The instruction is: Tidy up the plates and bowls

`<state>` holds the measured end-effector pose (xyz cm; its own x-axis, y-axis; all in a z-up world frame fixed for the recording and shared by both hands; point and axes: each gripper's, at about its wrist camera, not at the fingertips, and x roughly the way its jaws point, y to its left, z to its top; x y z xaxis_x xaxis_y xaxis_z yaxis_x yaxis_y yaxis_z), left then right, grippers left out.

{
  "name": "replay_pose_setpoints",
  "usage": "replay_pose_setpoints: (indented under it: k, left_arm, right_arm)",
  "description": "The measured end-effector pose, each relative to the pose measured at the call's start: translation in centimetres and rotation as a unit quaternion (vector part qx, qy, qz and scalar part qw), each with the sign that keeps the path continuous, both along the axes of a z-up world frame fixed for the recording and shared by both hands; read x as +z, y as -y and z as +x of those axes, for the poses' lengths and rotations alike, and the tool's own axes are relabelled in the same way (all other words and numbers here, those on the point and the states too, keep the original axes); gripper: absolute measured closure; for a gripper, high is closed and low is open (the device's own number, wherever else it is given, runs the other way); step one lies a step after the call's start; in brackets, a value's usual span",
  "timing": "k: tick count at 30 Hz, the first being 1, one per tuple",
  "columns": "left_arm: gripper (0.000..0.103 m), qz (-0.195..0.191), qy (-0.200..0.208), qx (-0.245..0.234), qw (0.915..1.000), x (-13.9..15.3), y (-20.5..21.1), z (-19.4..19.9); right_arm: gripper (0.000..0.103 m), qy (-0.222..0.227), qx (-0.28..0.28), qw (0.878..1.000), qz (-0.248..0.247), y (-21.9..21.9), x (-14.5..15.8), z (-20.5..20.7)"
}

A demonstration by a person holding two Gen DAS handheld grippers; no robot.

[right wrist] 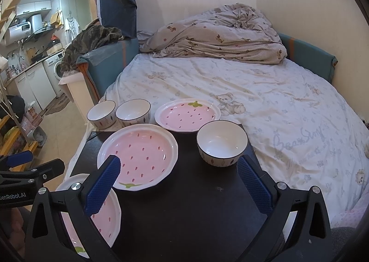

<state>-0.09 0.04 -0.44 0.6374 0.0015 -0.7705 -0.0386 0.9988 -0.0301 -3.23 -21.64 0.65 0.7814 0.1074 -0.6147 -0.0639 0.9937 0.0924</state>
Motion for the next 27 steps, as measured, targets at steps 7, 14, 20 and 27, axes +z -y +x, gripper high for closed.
replay_pose_setpoints:
  k: [7,14,20,27]
  left_arm:
    - [0.0,0.003,-0.007,-0.008,0.9999,-0.3,0.1,-0.1]
    - [0.0,0.006,-0.014,-0.017,0.9997,0.5,-0.1,0.0]
    - [0.0,0.067,-0.069,0.018,0.9951,0.3,-2.4,2.7]
    - [0.0,-0.007,-0.157,0.041,0.9866,-1.1,-5.9,5.5]
  right_arm:
    - [0.0,0.001,0.0,1.0,-0.002,0.0,0.1,-0.1]
    - [0.0,-0.007,0.011,1.0,0.016,0.4,-0.2,0.1]
    - [0.0,-0.057,0.032,0.997,0.039,0.7,-0.4,0.9]
    - [0.0,-0.079,0.026,0.996,0.045,0.4,-0.3,1.7]
